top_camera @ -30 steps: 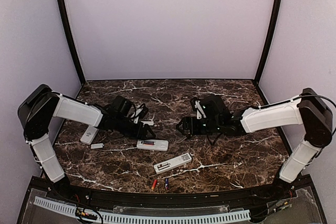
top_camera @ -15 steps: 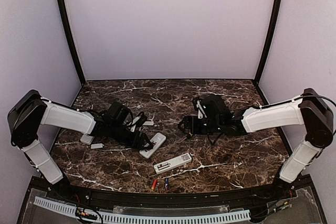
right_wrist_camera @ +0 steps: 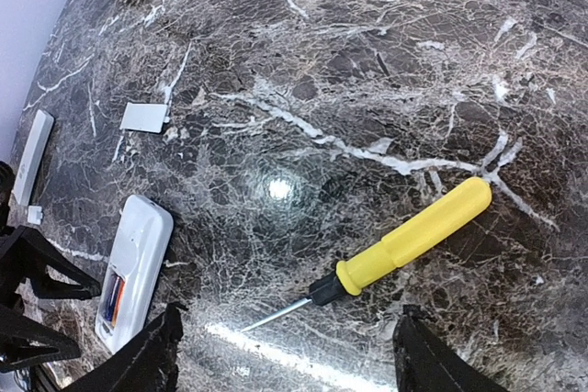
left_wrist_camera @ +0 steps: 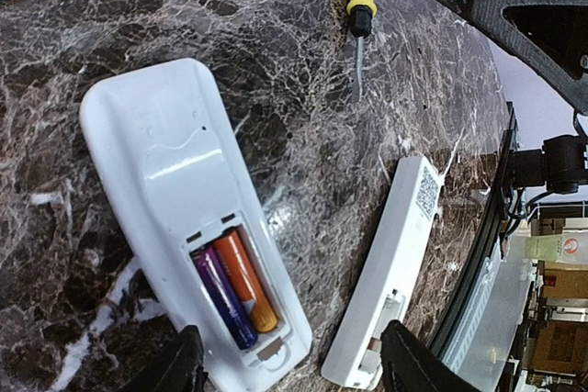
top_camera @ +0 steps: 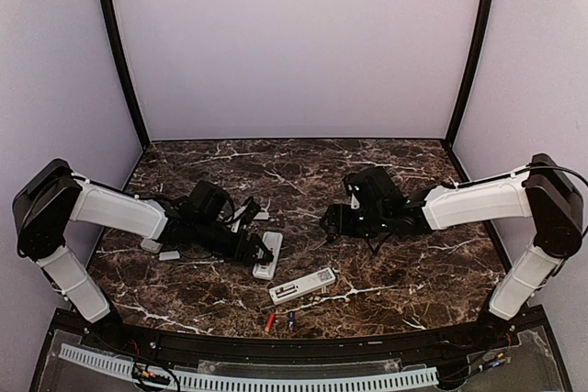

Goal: Unload the batteries from the remote control
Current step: Adjust the remote control without the battery cover at the center of the board, then pick up the screwdriver from the center of the board.

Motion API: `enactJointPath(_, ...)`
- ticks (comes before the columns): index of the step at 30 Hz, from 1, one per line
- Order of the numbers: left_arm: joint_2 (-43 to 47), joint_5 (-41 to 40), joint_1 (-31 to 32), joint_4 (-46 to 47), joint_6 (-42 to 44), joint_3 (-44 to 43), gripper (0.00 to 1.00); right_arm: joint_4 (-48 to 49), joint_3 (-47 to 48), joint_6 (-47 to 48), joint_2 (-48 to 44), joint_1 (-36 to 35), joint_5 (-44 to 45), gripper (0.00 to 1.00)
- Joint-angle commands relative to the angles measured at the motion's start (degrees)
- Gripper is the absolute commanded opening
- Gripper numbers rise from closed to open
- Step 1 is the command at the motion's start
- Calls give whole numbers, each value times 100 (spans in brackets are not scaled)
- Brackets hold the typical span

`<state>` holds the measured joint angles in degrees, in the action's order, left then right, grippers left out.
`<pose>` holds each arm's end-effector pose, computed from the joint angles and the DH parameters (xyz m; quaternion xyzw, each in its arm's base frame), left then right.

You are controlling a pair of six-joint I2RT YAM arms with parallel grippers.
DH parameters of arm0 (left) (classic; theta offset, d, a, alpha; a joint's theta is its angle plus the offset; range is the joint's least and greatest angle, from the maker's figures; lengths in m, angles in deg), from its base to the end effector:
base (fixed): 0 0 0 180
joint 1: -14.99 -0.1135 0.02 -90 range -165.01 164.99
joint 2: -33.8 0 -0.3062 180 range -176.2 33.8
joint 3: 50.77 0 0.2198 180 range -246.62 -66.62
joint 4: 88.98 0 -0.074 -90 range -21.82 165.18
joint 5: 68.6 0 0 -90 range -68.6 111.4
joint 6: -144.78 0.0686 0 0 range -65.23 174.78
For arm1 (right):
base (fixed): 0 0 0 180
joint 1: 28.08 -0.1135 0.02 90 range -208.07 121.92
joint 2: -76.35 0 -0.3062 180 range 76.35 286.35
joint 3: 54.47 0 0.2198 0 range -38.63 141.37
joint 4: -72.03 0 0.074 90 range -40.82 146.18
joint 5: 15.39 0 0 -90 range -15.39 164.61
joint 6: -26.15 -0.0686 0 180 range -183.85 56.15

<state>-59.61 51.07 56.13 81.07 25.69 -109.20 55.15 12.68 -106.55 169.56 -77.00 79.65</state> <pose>0.2133 -0.2314 0.1988 0.1913 0.8776 -0.4065 0.1670 0.2272 0.2514 0.2257 -0.0322 0.9156 0.2579 0.3069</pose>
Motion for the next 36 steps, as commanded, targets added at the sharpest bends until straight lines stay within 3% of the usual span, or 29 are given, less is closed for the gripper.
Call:
enactJointPath(1,121,111,97,162,-182,46,65,-196,197,-184,157,129,74,74)
enactJointPath(4,405,-132,96,59,-212,-3,66,-198,278,-196,218,153,72,71)
enactJointPath(9,783,-684,-67,-1373,300,-775,69,-514,624,-118,525,164,141,71)
enactJointPath(13,1187,-915,-587,-2506,1090,-1574,70,-739,821,-265,748,164,269,70)
enactJointPath(16,1615,-1067,-1393,-3155,1609,-2260,73,-1069,978,-445,875,164,522,67)
enactJointPath(21,2140,-1549,-2063,-3214,2052,-2733,79,-1621,1275,-628,1077,181,930,68)
enactJointPath(26,2377,-1949,-2118,-2505,2001,-2282,81,-1724,1476,-733,1345,310,872,67)
enactJointPath(36,2531,-2157,-2144,-2706,2259,-2144,82,-1991,2105,-549,1882,434,958,63)
